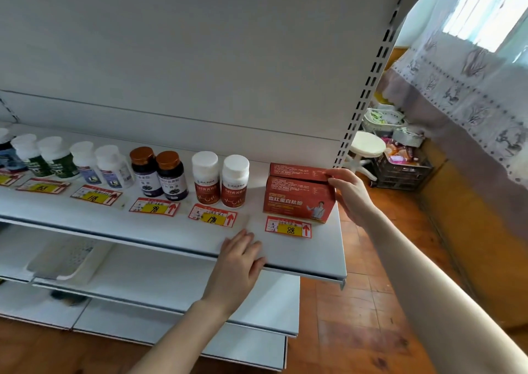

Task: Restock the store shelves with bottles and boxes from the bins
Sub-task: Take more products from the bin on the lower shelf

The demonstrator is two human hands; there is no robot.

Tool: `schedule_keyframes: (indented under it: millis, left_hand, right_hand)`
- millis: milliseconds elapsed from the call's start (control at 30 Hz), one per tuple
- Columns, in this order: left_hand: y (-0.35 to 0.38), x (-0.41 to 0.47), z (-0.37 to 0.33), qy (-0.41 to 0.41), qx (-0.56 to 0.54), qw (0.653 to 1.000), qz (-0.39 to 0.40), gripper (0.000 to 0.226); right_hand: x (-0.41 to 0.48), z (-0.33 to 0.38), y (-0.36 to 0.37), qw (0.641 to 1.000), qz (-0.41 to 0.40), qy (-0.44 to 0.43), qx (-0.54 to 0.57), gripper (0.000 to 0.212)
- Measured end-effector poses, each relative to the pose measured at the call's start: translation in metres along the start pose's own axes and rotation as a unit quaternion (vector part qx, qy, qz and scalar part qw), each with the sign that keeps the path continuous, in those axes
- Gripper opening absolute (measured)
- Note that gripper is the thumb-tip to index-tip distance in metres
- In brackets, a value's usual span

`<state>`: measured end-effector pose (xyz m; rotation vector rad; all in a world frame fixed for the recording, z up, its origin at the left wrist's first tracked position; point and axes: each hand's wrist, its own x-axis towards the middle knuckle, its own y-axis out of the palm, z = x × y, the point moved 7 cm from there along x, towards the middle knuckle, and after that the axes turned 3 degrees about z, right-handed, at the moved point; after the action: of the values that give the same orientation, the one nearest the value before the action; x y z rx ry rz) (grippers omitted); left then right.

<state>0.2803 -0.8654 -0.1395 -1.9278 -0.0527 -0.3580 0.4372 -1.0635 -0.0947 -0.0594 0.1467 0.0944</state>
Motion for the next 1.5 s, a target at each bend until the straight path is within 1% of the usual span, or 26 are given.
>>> schedule_keyframes:
  millis: [167, 267, 400, 533, 633, 667, 767, 833, 900, 1000, 1100, 1200, 1367, 1500]
  left_hand:
    - [0.000, -0.002, 0.001, 0.000, 0.001, 1.000, -0.024, 0.038]
    - [0.000, -0.002, 0.001, 0.002, 0.004, 0.999, -0.034, 0.038]
    - [0.001, -0.002, 0.001, 0.004, 0.003, 0.999, -0.032, 0.038]
    - [0.001, -0.002, 0.003, 0.002, 0.010, 0.999, -0.040, 0.028]
    - [0.001, -0.002, 0.001, 0.008, 0.019, 0.999, -0.032, 0.034]
    - [0.001, -0.002, 0.000, 0.013, 0.027, 0.999, -0.033, 0.033]
    - [-0.008, -0.001, -0.007, 0.038, 0.040, 0.997, -0.049, 0.017]
    - [-0.017, -0.002, -0.014, 0.056, 0.047, 0.996, -0.059, 0.017]
    - [-0.027, -0.004, -0.018, 0.065, 0.049, 0.995, -0.060, 0.022]
    - [-0.043, -0.010, -0.016, 0.070, 0.031, 0.995, -0.059, 0.026]
    - [-0.068, -0.021, -0.004, 0.078, 0.017, 0.995, -0.063, 0.035]
    - [-0.102, -0.042, 0.019, 0.081, 0.013, 0.991, -0.102, 0.030]
    - [-0.162, -0.099, 0.086, 0.042, 0.019, 0.982, -0.184, 0.028]
    - [-0.200, -0.158, 0.155, -0.017, 0.042, 0.983, -0.179, 0.030]
  right_hand:
    - [-0.001, -0.001, 0.002, 1.000, 0.001, 0.000, 0.002, 0.015]
    - [0.000, -0.001, 0.001, 1.000, -0.007, -0.008, -0.025, 0.013]
    - [-0.001, 0.001, 0.000, 0.998, -0.014, -0.019, -0.058, 0.013]
    - [-0.002, 0.001, -0.002, 0.997, -0.025, -0.021, -0.072, 0.013]
    - [-0.006, 0.006, -0.002, 0.996, -0.032, -0.025, -0.085, 0.014]
    - [-0.007, 0.008, -0.002, 0.994, -0.036, -0.029, -0.097, 0.016]
    - [-0.011, 0.019, -0.002, 0.980, -0.073, -0.066, -0.175, 0.021]
    - [-0.016, 0.031, 0.003, 0.957, -0.102, -0.115, -0.244, 0.021]
    - [-0.023, 0.044, 0.017, 0.942, -0.105, -0.158, -0.277, 0.021]
    - [-0.033, 0.060, 0.049, 0.936, -0.089, -0.192, -0.282, 0.020]
    - [-0.046, 0.074, 0.094, 0.936, -0.064, -0.213, -0.272, 0.018]
    - [-0.064, 0.091, 0.151, 0.935, -0.039, -0.245, -0.253, 0.016]
    - [-0.109, 0.115, 0.268, 0.925, 0.033, -0.296, -0.236, 0.016]
    - [-0.144, 0.116, 0.373, 0.913, 0.093, -0.312, -0.245, 0.016]
